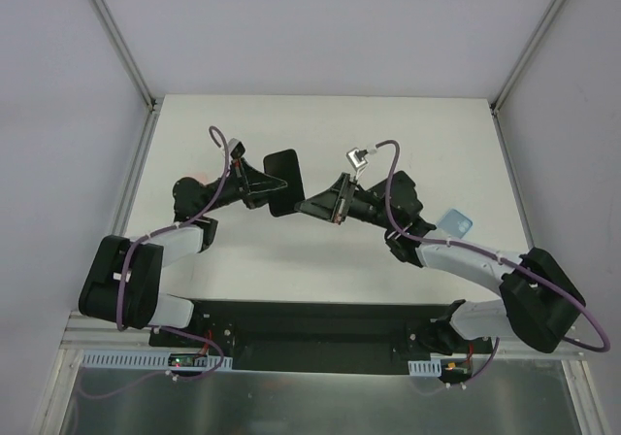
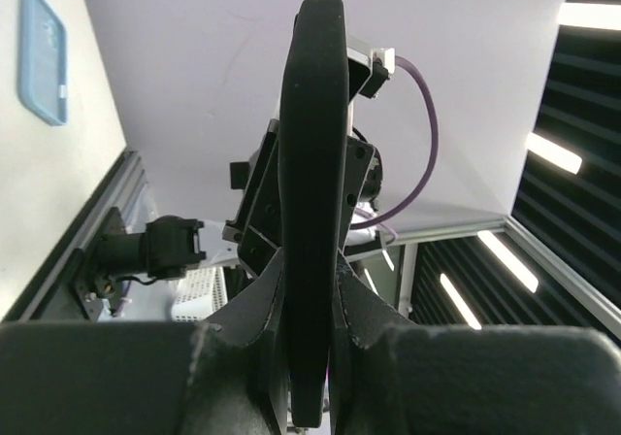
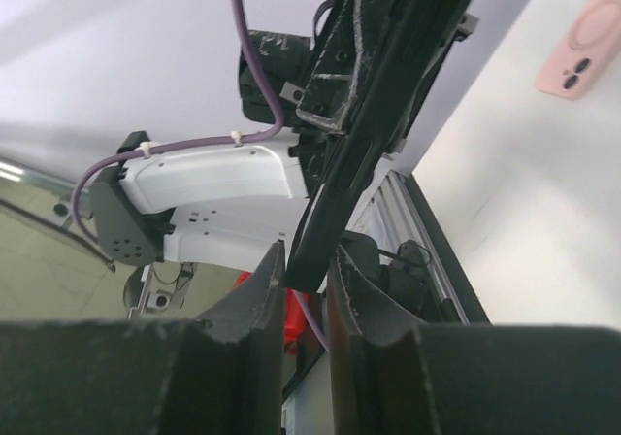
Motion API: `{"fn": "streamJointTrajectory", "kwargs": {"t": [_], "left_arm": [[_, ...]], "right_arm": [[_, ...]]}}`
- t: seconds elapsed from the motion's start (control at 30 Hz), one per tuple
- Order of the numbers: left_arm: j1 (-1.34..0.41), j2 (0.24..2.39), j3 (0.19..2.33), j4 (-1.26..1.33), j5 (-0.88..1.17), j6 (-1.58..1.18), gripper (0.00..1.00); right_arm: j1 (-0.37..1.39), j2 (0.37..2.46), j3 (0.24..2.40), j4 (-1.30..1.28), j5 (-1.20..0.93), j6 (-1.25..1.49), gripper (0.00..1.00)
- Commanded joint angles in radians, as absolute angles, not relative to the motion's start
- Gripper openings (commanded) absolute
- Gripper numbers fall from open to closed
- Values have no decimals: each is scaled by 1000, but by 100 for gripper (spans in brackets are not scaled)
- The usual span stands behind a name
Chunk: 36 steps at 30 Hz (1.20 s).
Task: Take the phone out of the phone case
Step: Remove the phone case from the phone.
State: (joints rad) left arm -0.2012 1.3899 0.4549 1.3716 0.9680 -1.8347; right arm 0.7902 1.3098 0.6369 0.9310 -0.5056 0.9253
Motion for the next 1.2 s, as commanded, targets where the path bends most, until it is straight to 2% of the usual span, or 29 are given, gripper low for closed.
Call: {"fn": "streamJointTrajectory", "kwargs": {"t": [0.0, 0.33, 0.47, 0.77, 1.0, 1.03, 1.07, 1.1, 1.17], "left_arm": [[-166, 1387, 528, 1683, 928, -1950, 0], [-166, 1388, 537, 1681, 1006, -2028, 0], [-166, 1384, 532, 1680, 1014, -2048, 0], [-166, 1333, 534, 1661, 1026, -2062, 0], [-166, 1264, 537, 1537, 1054, -1979, 0], [-166, 1258, 535, 1531, 1052, -1974, 0], [-166, 1256, 538, 1531, 1057, -1973, 0], [-166, 1253, 541, 1531, 1058, -1971, 0], [-166, 1250, 546, 1529, 1065, -1967, 0]], "right_arm": [[810, 1252, 781, 1230, -791, 887, 2], [793, 1365, 937, 1247, -1107, 953, 2], [790, 1410, 942, 1341, -1189, 1020, 1], [723, 1446, 891, 1338, -1137, 986, 2], [686, 1493, 867, 1307, -1063, 1012, 2], [683, 1494, 856, 1305, -1055, 1017, 23], [680, 1494, 848, 1305, -1034, 1022, 36], [670, 1491, 839, 1295, -1019, 1020, 45], [660, 1479, 812, 1282, -970, 1014, 51]]}}
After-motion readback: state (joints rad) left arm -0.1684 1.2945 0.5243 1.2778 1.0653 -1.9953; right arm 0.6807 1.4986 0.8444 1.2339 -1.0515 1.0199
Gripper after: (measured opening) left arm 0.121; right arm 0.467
